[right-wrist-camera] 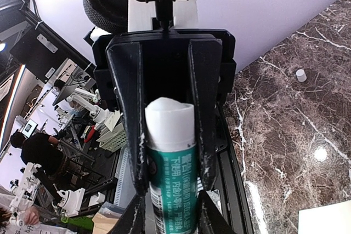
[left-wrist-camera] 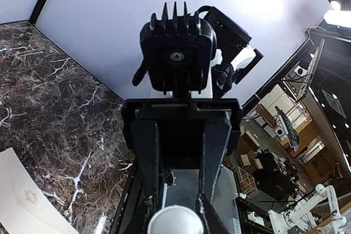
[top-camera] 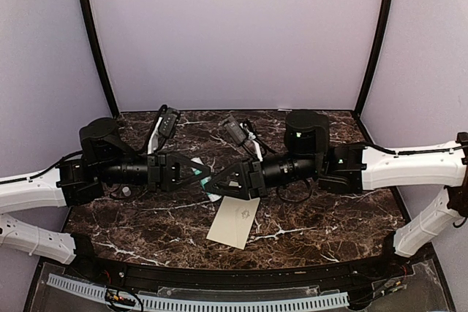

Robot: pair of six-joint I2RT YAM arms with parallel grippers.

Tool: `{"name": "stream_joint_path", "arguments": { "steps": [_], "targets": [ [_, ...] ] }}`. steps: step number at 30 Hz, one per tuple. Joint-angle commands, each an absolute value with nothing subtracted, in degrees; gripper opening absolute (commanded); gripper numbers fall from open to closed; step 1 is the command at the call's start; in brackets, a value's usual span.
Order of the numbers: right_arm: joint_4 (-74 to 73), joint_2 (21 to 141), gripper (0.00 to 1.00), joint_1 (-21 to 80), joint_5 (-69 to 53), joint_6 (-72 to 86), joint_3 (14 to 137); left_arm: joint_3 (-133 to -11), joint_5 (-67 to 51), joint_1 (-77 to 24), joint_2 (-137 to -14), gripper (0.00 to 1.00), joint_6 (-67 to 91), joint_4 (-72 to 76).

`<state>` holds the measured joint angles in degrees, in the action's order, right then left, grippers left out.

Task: Place the letter into the envelope and seal it
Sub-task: Screw the solid glue.

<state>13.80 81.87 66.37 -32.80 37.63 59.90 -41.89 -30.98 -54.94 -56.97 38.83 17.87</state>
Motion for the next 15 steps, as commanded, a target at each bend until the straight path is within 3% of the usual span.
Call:
{"name": "stream_joint_path", "arguments": {
  "steps": [1,11,15],
  "targets": [
    [16.2,82.3,0.30,66.7,-34.5,37.4,60.6,-42.6,-31.1,-55.0,-56.0,0.00,39.0,20.2],
    [15.6,82.7,0.32,66.9,-33.9,37.4,60.4,-43.1,-31.7,-54.9,-56.4,0.00,38.9,20.7],
    [16.2,82.3,0.17,67.0,-33.7,37.3,60.2,-42.9,-31.8,-55.1,-56.5,0.00,39.1,20.8]
  ]
}}
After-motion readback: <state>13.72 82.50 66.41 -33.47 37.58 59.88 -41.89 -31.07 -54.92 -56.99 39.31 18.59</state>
